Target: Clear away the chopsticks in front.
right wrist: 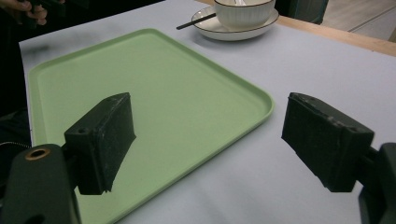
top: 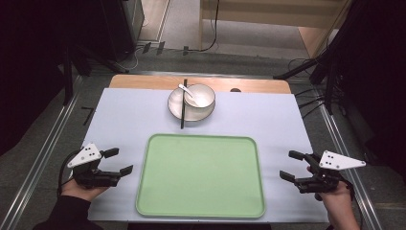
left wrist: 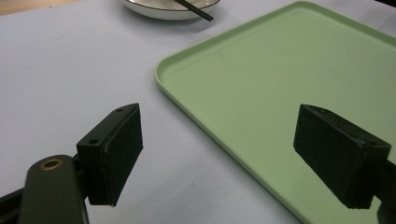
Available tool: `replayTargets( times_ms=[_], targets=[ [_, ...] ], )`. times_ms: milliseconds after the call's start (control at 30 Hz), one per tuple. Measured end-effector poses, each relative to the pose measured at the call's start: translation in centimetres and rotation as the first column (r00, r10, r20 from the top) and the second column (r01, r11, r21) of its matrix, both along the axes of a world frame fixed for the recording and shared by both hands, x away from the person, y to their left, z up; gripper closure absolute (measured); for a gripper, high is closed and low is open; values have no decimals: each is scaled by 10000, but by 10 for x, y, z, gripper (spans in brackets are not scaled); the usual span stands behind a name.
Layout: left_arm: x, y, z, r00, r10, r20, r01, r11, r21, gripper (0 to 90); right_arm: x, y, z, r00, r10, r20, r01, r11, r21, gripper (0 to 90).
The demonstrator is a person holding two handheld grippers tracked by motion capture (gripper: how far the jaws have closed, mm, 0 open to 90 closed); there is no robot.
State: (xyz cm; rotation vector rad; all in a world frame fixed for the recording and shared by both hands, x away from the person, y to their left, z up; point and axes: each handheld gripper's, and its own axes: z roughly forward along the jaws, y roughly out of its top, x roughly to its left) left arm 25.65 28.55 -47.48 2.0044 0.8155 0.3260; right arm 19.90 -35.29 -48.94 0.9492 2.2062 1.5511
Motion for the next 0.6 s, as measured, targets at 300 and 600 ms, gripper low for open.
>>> replayTargets(
  times_ms=[300,600],
  targets=[
    [1,2,-1,10000,65,-34,-65,10000,-50,159,0,0,0,9999,82,67,-83,9999,114,175],
    [2,3,-2,9999,148,9,-148,9998,-107,159,-1,0,1,9998,177,106,-178,9998,100,175]
  ],
)
